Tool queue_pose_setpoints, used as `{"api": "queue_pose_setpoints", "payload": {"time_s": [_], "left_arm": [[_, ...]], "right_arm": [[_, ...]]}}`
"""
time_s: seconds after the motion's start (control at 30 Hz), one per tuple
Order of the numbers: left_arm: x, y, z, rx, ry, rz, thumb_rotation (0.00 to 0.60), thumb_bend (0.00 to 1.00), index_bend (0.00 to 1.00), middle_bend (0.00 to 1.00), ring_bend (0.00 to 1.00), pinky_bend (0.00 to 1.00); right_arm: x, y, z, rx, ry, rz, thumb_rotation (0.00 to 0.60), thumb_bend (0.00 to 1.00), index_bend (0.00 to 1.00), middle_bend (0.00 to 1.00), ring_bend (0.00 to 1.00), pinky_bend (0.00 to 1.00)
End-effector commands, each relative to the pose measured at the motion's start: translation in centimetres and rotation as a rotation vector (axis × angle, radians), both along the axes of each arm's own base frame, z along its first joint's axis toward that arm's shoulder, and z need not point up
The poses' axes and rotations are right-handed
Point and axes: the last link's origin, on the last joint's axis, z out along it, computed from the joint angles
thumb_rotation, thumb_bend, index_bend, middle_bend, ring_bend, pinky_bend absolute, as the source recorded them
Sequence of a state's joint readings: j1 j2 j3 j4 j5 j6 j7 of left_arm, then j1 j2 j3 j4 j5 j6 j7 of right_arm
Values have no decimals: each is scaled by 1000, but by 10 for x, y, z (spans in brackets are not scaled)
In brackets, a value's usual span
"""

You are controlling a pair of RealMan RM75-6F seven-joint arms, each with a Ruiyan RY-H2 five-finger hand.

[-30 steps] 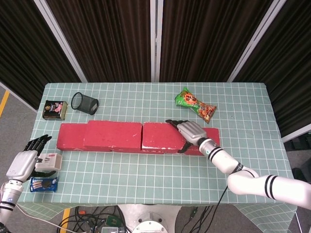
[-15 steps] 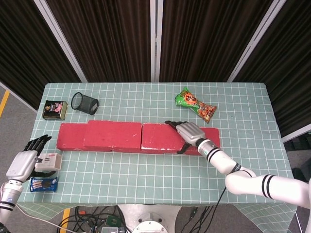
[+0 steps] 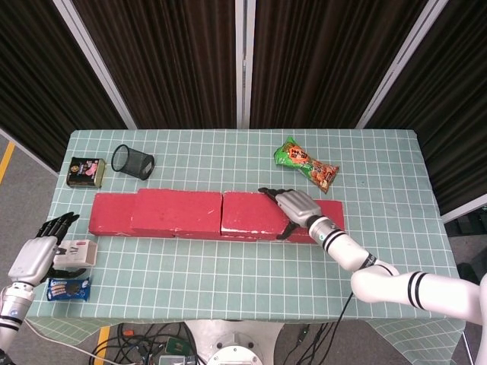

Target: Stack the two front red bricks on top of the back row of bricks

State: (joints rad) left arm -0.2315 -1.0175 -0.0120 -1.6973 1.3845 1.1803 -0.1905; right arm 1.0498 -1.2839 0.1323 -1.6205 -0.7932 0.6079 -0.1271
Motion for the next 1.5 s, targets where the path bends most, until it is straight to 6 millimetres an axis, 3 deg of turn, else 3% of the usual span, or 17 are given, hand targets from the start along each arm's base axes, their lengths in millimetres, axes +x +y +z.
{"api": "queue_pose_setpoints", "payload": {"time_s": [0.03,1.13,1.3,1.5], "left_arm": [[0,0,0,0,0,-1,600,0,35,0,0,0],[-3,-1,0,-4,-3,9,600,0,35,0,0,0],[-5,-1,0,-3,-4,12,600,0,35,0,0,0],[-5,-1,-1,-2,-7,13,600,0,35,0,0,0]], "right_arm": [[1,0,-1,2,-5,-3,600,7,44,207,177,187],[4,0,-6,16,-9,1,600,6,38,192,143,178],[5,0,-6,21,-13,2,600,0,0,101,14,74],[5,1,-6,25,-15,-2,600,0,0,0,0,0]]}}
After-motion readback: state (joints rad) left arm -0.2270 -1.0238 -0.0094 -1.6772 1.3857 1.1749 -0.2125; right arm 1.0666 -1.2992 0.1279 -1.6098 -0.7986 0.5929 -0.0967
